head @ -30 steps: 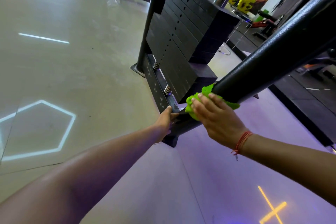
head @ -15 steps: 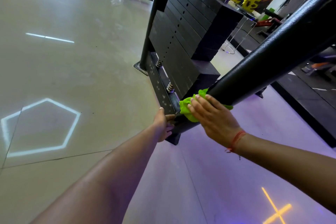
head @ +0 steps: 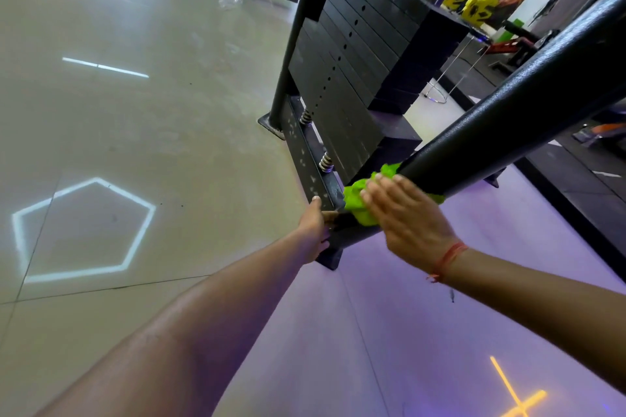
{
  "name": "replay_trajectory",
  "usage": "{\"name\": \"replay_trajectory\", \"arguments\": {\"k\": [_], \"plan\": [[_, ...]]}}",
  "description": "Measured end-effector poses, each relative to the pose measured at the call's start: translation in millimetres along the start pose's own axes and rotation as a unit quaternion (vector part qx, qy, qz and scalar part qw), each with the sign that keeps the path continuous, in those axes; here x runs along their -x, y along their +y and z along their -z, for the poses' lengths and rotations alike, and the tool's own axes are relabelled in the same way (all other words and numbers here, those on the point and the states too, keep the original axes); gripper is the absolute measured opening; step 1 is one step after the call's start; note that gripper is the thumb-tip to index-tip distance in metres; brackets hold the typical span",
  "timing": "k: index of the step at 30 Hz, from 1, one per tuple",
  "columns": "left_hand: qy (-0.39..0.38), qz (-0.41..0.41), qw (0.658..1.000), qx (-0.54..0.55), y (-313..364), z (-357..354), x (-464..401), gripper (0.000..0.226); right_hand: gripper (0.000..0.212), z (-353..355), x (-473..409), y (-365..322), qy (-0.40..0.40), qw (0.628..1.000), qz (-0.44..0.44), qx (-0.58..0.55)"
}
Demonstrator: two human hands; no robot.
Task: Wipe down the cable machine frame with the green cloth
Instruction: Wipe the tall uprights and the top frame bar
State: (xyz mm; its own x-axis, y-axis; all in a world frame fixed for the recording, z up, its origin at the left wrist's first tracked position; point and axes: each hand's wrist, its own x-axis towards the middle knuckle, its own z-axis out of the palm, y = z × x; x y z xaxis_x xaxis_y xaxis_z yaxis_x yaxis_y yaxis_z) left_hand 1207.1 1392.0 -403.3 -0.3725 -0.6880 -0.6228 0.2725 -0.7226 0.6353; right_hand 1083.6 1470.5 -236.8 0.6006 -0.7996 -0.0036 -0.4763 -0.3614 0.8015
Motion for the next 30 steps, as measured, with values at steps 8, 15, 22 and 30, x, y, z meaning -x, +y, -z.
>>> {"name": "replay_trajectory", "arguments": {"k": [8,15,22,30], "plan": [[0.039,-0.167,0.981,-0.086,-6.7,-20.8,-36.2,0.094,0.047,37.6,-12.5,10.8,-0.108,0.993,-0.019,0.033],[-0.007,-0.262,0.962,-0.078,43.8,-51.6,72.8,0.063,0.043,87.1,-25.8,86.1,-0.081,0.994,-0.063,-0.034],[-0.071,-0.302,0.946,-0.088,87.0,-89.5,86.7,0.075,0.042,100.1,-18.7,102.5,-0.076,0.996,-0.033,0.029],[-0.150,-0.265,0.949,-0.082,117.6,-97.9,120.3,0.082,0.029,169.3,-21.5,192.6,-0.043,0.983,-0.151,0.099]]}}
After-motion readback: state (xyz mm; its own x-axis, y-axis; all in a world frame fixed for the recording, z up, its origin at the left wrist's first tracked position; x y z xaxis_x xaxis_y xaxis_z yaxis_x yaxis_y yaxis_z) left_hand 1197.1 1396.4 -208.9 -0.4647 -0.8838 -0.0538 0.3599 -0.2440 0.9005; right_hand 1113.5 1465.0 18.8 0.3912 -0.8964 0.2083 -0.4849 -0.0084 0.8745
